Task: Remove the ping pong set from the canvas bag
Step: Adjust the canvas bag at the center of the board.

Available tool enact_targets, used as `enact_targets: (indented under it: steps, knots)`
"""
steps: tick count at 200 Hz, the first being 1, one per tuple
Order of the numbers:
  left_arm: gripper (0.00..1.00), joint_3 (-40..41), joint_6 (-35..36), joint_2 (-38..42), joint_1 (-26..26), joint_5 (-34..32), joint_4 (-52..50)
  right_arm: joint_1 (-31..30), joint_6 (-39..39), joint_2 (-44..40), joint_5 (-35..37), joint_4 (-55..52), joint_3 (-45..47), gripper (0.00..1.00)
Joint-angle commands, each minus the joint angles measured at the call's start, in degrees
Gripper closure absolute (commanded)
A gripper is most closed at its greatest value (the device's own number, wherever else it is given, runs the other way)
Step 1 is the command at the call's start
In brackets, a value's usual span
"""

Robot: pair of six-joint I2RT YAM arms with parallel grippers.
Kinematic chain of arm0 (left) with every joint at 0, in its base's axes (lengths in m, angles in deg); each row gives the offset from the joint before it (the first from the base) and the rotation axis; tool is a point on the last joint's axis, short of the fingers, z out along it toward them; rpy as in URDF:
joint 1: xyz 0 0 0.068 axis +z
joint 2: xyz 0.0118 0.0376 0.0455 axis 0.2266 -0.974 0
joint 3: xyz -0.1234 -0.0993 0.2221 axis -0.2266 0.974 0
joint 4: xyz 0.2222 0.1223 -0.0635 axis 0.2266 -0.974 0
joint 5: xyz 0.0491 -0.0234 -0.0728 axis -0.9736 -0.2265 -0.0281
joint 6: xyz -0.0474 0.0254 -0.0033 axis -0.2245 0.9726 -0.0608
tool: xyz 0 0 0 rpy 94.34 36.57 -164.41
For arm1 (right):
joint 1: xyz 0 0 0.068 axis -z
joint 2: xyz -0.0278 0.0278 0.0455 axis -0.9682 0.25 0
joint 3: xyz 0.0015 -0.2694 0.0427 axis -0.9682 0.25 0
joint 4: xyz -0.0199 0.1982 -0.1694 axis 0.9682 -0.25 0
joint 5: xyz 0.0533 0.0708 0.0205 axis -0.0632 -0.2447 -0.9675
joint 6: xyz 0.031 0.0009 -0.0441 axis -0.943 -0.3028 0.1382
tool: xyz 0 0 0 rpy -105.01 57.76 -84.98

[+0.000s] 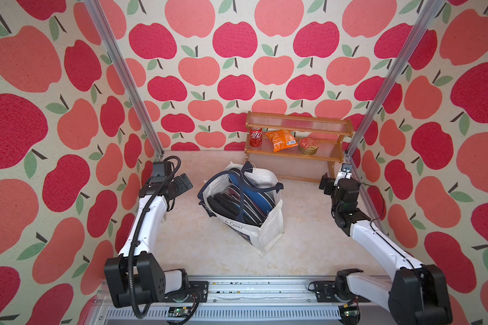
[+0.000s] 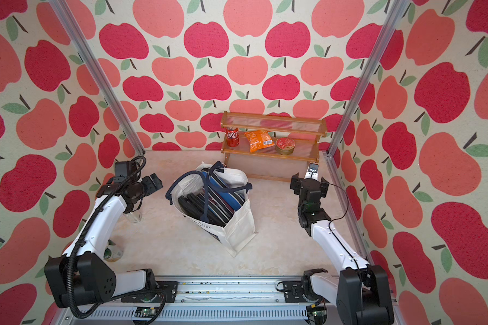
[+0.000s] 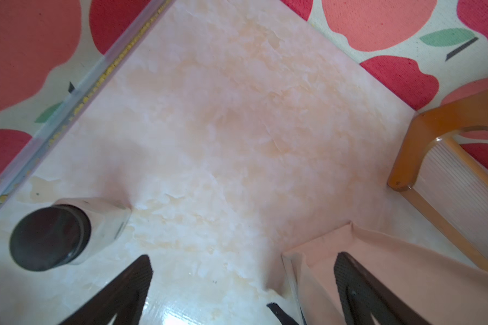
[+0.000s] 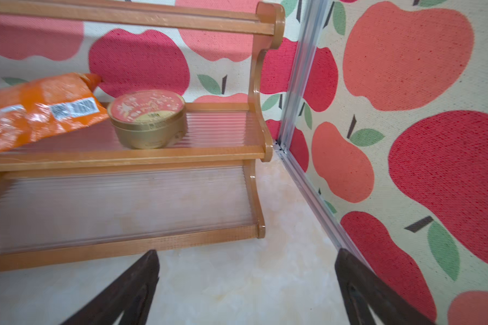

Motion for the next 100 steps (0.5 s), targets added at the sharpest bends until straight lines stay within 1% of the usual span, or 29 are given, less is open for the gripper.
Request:
enact_targets:
  steps: [1,18,27,52,75,100]
  knots:
    - [0.0,-3.4,-1.9,2.2,0.4,6.6,-5.6,-0.9,-5.8,-3.5,-13.5,-12.9,-5.8,0.01]
    - [0.01,-5.1,-1.2,3.1,0.3,7.7,-6.9,-3.6,-2.6,-5.3,-20.6,-14.3,-8.1,0.01]
    - [0.01,-5.9,-0.8,3.4,0.3,8.1,-7.6,-5.6,-0.1,-6.1,-23.1,-14.6,-8.7,0.01]
    - [0.01,-8.6,-0.4,3.4,0.3,9.9,-8.9,-11.9,8.1,-7.9,-27.8,-13.7,-8.1,0.01]
    - [0.01,-10.8,-0.5,2.8,0.3,11.7,-9.2,-15.2,13.2,-7.9,-31.7,-12.4,-6.7,0.01]
    - [0.0,-12.9,-0.2,1.3,0.2,13.2,-10.0,-17.5,16.8,-9.0,-36.4,-8.9,-3.9,0.01]
